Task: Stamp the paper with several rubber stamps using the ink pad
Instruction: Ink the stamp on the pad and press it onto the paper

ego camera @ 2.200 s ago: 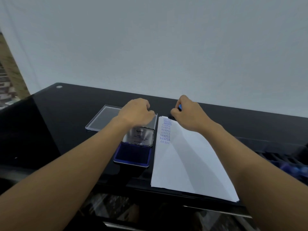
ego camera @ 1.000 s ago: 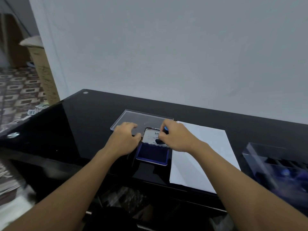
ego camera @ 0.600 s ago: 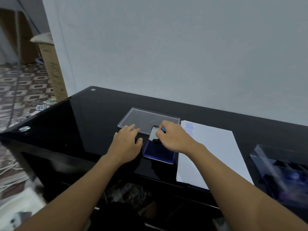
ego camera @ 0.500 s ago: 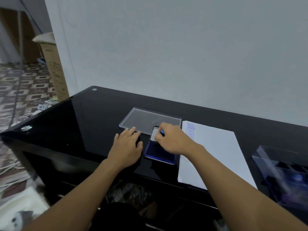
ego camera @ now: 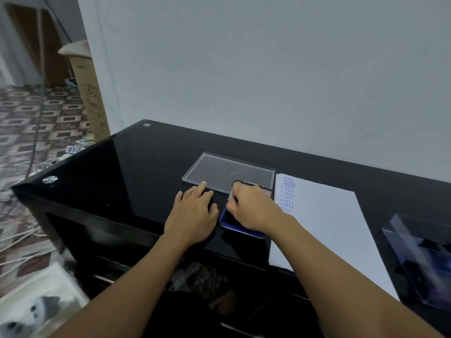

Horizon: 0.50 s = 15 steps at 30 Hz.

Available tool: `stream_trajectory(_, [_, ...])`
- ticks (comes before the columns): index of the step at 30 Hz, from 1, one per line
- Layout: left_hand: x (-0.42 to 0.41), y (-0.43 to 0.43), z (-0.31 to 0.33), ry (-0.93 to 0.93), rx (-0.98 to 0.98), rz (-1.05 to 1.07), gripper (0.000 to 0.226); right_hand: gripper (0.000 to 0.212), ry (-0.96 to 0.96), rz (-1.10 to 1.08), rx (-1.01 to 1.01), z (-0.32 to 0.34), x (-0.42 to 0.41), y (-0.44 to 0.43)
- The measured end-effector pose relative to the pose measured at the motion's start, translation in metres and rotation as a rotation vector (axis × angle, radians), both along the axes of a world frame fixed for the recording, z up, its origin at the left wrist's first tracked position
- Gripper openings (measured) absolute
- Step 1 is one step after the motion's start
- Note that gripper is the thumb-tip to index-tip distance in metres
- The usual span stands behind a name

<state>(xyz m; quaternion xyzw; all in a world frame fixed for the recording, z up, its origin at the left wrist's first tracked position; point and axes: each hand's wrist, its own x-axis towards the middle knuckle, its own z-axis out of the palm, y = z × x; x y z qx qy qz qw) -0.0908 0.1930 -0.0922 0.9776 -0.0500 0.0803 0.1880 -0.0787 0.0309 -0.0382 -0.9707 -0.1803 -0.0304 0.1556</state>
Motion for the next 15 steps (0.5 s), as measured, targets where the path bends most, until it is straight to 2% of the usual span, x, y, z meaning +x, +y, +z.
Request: stream_trajectory(15, [-0.0020, -0.0009, 0.0028, -0.005, -0.005, 0.014, 0.048, 0.018, -0.059, -0.054, 0.037, -0.0115, -0.0002, 0.0039])
